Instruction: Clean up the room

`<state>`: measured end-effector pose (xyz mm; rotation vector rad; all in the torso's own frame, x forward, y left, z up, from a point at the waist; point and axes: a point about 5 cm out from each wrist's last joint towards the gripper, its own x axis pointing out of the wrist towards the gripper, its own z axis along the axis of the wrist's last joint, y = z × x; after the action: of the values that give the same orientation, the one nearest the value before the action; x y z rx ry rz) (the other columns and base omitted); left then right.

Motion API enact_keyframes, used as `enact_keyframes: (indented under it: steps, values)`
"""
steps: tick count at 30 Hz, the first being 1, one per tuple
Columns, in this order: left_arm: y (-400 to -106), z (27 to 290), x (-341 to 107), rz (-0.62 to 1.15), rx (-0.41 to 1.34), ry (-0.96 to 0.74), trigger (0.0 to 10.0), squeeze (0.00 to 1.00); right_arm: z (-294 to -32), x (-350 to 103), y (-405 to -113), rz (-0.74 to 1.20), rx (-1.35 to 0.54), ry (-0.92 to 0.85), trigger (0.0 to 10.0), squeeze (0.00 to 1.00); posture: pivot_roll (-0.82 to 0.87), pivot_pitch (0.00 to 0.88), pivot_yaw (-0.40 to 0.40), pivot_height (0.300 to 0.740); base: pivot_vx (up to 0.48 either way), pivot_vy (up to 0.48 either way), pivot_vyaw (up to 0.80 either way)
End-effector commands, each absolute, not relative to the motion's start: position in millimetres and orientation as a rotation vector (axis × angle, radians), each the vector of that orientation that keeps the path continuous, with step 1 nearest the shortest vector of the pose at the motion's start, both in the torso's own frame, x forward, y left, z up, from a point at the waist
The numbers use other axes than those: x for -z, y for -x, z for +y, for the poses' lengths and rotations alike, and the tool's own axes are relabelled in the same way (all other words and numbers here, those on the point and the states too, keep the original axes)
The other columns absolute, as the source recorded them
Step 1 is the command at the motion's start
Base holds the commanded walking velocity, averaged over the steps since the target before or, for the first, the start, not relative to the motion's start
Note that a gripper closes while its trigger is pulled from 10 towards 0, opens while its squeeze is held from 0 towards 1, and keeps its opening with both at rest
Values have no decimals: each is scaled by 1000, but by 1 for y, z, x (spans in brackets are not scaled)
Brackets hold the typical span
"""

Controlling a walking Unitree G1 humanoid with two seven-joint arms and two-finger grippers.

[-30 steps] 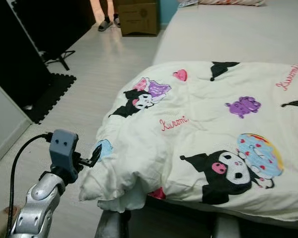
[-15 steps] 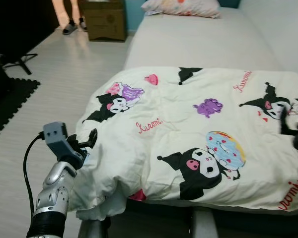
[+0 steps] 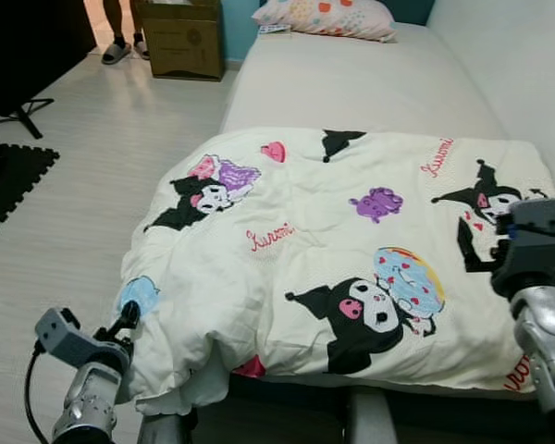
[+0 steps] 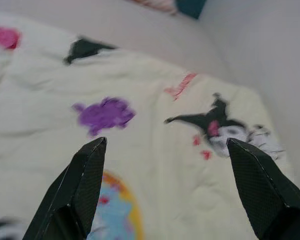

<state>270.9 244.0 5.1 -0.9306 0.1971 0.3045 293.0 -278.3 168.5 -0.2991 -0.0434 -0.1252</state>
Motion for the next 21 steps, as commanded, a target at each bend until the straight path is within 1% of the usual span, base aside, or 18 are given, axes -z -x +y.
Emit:
enact_keyframes:
  steps: [1,3,5,7,9,10,11,16,17,18,20,21]
  values:
    - [-271,235,-1,180,-269,1021,10000,0,-269,-162,-290,-9,91,320,10000,0,-24,126,-74,522,0,0,0]
    - [-271,235,-1,180,-269,1021,10000,0,-269,-162,-290,-9,91,320,10000,0,-24,126,-74,522,0,0,0]
    - [-278,226,-7,136,-178,1104,10000,0,-264,-161,-289,-1,71,332,10000,0,-28,126,-76,522,0,0,0]
    - [-278,226,-7,136,-178,1104,10000,0,-264,-161,-289,-1,71,332,10000,0,-28,126,-76,522,0,0,0]
    - [-282,219,-8,119,-132,1165,10000,0,-263,-164,-289,-3,67,339,10000,0,-42,124,-80,522,0,0,0]
    - [-282,219,-8,119,-132,1165,10000,0,-263,-164,-289,-3,67,339,10000,0,-42,124,-80,522,0,0,0]
    - [-282,219,-7,124,-141,1174,0,0,-264,-166,-288,-6,70,340,10000,0,-45,123,-80,522,0,0,0]
    - [-280,222,-4,124,-166,1172,0,0,-267,-169,-287,-3,81,343,10000,0,-46,124,-79,522,0,0,0]
    - [-281,229,-6,112,-191,1152,0,0,-268,-169,-286,-2,88,340,10000,0,-45,124,-81,522,0,0,0]
    - [-281,229,-6,112,-191,1152,0,0,-268,-169,-286,-2,88,340,10000,0,-45,124,-81,522,0,0,0]
    - [-282,244,-10,95,-258,1101,0,0,-268,-169,-286,1,97,336,10000,0,-42,123,-81,522,0,0,0]
    - [-282,254,-13,94,-301,1047,0,0,-269,-169,-286,5,101,336,10000,0,-41,124,-83,522,0,0,0]
